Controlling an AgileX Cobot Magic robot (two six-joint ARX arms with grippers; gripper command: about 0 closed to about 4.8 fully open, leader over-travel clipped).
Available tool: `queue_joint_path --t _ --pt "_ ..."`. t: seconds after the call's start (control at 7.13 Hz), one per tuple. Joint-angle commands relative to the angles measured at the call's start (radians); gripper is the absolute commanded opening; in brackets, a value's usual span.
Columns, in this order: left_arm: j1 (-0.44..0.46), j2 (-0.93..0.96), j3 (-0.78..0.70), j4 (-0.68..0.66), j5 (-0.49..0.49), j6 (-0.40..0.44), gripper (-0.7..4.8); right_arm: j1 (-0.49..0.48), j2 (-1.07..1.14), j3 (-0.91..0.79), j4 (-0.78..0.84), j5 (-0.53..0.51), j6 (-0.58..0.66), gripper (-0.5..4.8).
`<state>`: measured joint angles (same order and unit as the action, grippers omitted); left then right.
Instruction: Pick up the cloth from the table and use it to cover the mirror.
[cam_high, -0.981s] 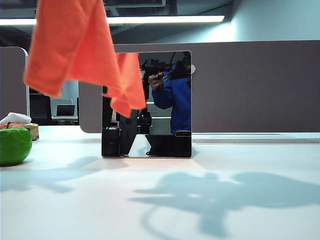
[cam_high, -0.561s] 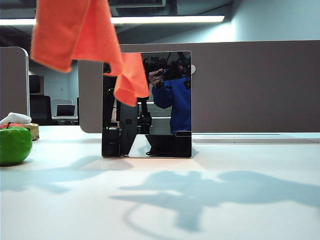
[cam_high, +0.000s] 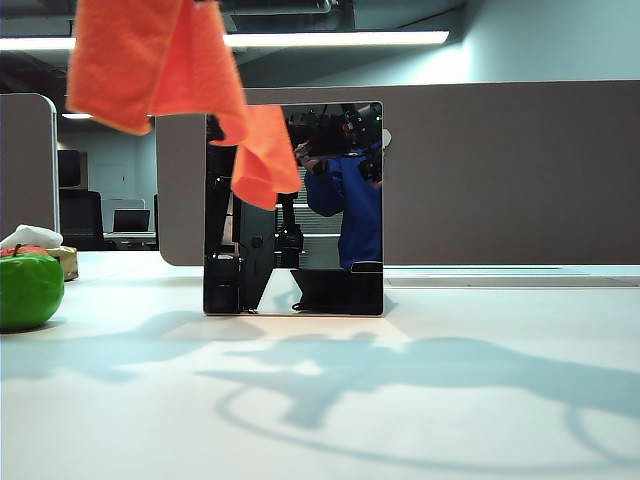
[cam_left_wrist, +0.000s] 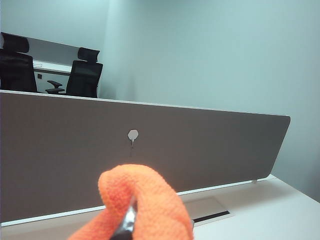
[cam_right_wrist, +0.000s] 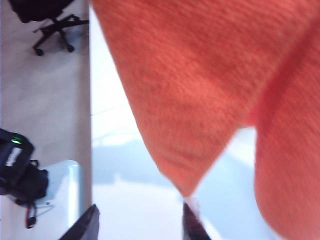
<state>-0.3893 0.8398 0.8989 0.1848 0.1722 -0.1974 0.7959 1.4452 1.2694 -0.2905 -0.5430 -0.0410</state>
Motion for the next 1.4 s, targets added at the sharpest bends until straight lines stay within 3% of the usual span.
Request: queue_joint_path --t 0.14,0.56,1.4 --pt "-0.002 -0.002 0.014 0.042 -0.015 -0.024 -0.06 0.002 0.039 0.003 0.050 0.009 -0.047 2.44" --pt "-0.002 -0.004 0.038 0.090 0.031 -0.111 -0.06 0.002 0.099 0.003 0.147 -0.010 -0.068 2.58" --pt "-0.002 -0.005 0.039 0.121 0.032 -0.129 -0.06 0.003 0.115 0.003 0.183 -0.066 -0.064 2.52"
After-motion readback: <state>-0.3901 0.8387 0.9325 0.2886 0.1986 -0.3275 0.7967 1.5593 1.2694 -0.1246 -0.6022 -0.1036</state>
